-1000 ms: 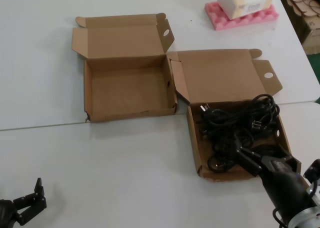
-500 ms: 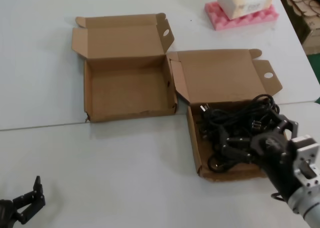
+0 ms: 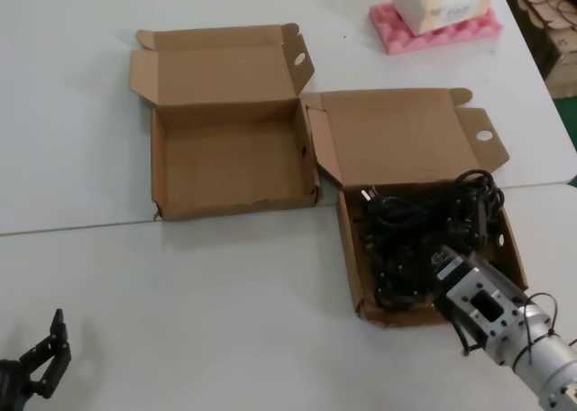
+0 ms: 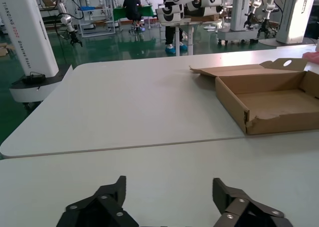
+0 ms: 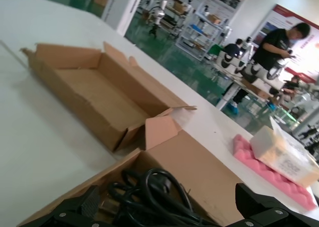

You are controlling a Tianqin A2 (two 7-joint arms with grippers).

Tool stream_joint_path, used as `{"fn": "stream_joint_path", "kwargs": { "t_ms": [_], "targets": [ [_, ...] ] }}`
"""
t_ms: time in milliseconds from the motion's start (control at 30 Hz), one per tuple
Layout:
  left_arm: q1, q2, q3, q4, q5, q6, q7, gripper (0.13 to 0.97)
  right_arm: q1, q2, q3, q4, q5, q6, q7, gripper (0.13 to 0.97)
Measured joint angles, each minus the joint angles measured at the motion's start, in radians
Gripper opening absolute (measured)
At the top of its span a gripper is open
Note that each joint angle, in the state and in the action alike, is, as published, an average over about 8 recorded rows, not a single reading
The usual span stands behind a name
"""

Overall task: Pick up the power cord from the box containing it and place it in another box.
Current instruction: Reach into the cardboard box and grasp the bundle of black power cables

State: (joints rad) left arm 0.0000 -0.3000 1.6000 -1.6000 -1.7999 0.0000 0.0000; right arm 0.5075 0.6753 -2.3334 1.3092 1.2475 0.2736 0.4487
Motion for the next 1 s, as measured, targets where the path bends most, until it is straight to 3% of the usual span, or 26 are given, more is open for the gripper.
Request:
{"fn": "stream_joint_path", "kwargs": {
  "t_ms": [233,533,900,1000],
  "targets": [
    [0.0,0.0,0.0,0.0,0.0,0.0,0.0,0.587,0.088,0.011,-0.142,-0.076,0.04,0.057,0.0,0.957],
    [0.0,0.0,0.0,0.0,0.0,0.0,0.0,0.394,0.145,0.021,-0.237,-0.118,0.115,0.1,0.0,0.889],
    [0.0,0.0,0.0,0.0,0.0,0.0,0.0,0.224,0.165,0.019,-0.254,-0.133,0.215,0.086,0.0,0.713],
    [0.0,0.0,0.0,0.0,0.0,0.0,0.0,0.21,0.165,0.02,-0.252,-0.132,0.227,0.082,0.0,0.648]
  ]
}}
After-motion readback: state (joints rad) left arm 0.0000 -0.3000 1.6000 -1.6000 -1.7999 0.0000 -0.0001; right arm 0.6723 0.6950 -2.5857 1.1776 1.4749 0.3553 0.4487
